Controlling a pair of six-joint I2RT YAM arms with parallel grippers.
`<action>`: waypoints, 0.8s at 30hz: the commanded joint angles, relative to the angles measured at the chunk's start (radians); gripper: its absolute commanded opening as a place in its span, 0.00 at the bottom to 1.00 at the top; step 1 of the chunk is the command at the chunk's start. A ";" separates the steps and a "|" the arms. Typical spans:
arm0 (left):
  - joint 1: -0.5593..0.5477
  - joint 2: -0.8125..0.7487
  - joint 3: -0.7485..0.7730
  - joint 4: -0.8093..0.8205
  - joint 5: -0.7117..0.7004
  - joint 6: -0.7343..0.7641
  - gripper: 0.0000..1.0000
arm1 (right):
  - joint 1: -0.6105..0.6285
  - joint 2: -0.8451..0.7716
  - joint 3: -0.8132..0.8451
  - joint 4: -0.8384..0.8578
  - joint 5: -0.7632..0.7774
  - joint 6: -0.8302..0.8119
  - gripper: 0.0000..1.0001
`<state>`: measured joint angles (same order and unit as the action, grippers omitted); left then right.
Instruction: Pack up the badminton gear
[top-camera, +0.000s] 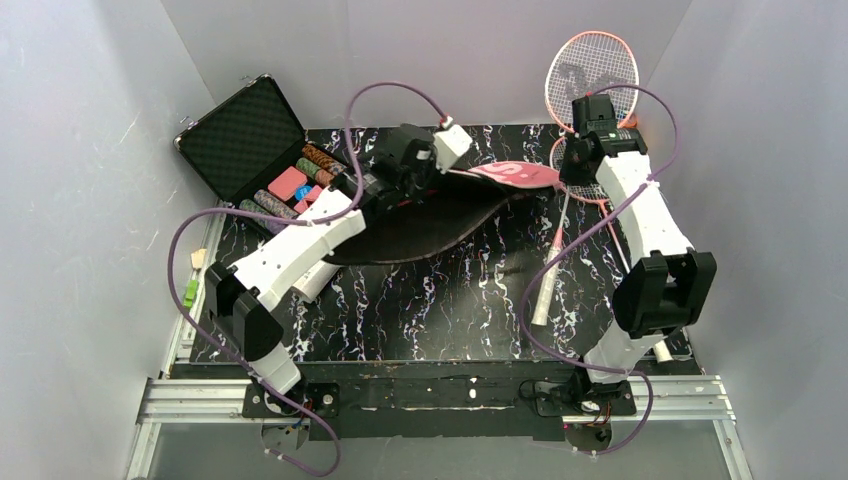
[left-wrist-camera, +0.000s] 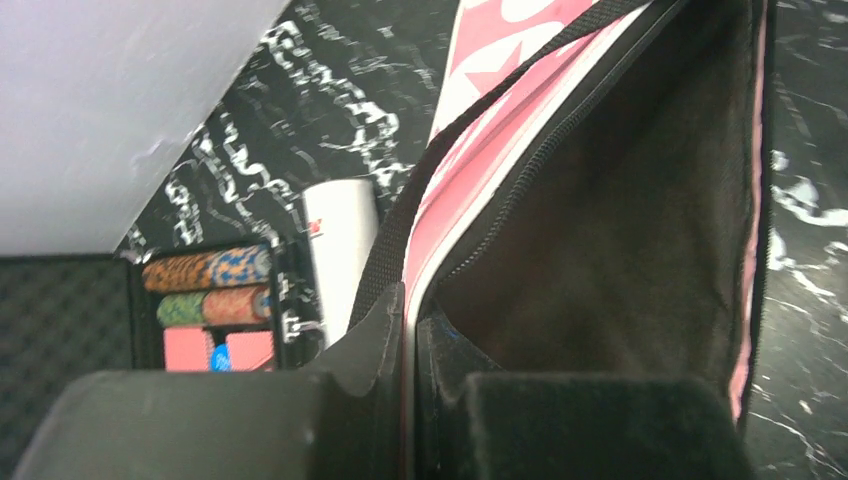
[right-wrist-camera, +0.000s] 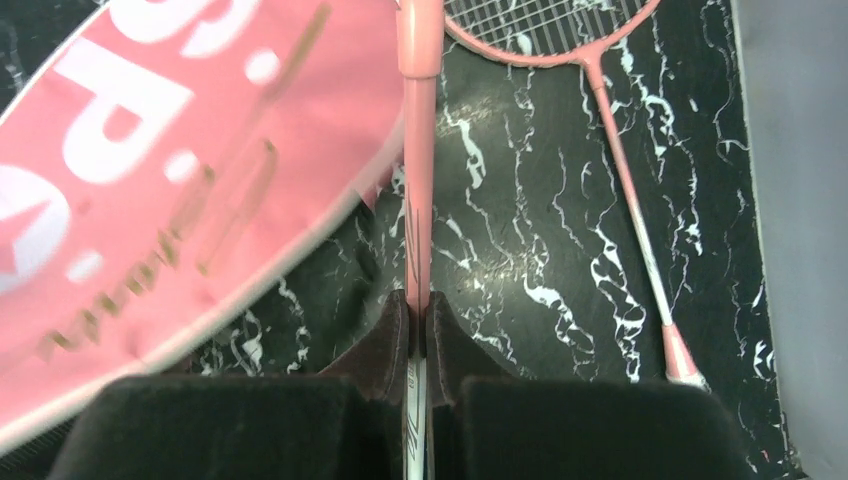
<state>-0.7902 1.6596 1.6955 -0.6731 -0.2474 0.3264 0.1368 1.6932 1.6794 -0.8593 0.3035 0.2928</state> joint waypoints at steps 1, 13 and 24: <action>0.076 -0.109 0.008 0.049 -0.036 0.001 0.00 | 0.006 -0.088 0.006 -0.044 -0.093 0.010 0.01; 0.079 -0.062 -0.050 0.082 -0.036 -0.132 0.00 | 0.161 -0.511 -0.249 -0.203 -0.285 0.076 0.01; 0.079 0.182 0.074 0.077 -0.011 -0.214 0.00 | 0.476 -0.865 -0.547 -0.400 -0.426 0.354 0.01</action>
<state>-0.7094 1.7988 1.6981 -0.6178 -0.2665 0.1543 0.5415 0.8780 1.1740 -1.2007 -0.0563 0.5228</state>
